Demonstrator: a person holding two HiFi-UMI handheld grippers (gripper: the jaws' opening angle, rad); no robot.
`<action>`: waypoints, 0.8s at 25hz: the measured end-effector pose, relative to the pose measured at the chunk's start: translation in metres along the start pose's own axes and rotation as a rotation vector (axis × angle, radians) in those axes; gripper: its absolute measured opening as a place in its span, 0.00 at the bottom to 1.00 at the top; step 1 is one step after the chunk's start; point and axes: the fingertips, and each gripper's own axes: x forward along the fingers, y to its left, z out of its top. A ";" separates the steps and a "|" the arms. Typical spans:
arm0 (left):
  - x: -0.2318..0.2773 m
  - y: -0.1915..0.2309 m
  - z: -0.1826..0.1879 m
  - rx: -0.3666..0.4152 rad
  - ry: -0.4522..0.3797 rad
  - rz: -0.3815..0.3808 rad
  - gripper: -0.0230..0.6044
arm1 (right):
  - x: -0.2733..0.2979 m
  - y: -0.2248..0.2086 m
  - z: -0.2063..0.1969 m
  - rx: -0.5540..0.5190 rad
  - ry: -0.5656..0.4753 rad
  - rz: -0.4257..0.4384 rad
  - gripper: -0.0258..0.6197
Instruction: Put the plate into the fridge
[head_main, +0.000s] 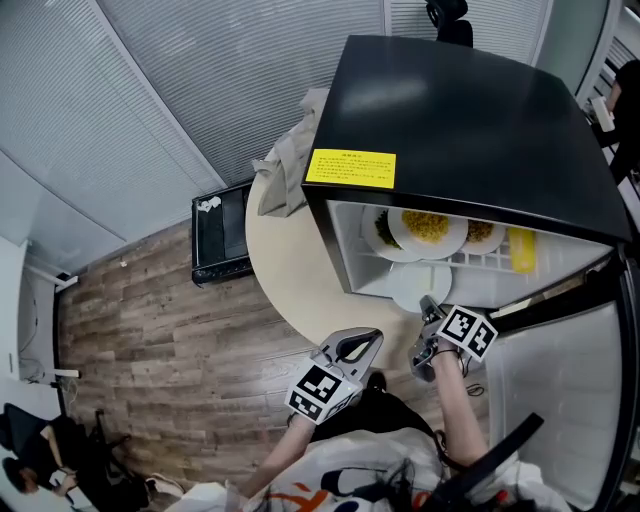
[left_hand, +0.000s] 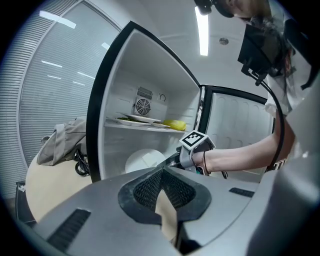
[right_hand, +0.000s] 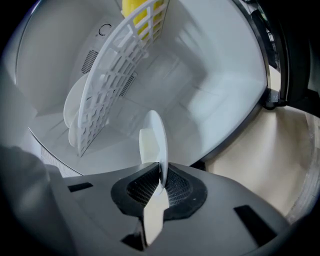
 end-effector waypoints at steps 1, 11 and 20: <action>0.000 0.000 0.000 -0.001 0.001 -0.001 0.06 | 0.003 0.002 0.001 -0.005 -0.003 0.001 0.08; -0.003 0.003 -0.005 -0.004 0.014 0.015 0.05 | 0.036 0.021 0.017 -0.175 -0.033 -0.023 0.10; -0.010 0.011 -0.008 -0.009 0.016 0.045 0.06 | 0.051 0.028 0.031 -0.328 -0.049 -0.052 0.14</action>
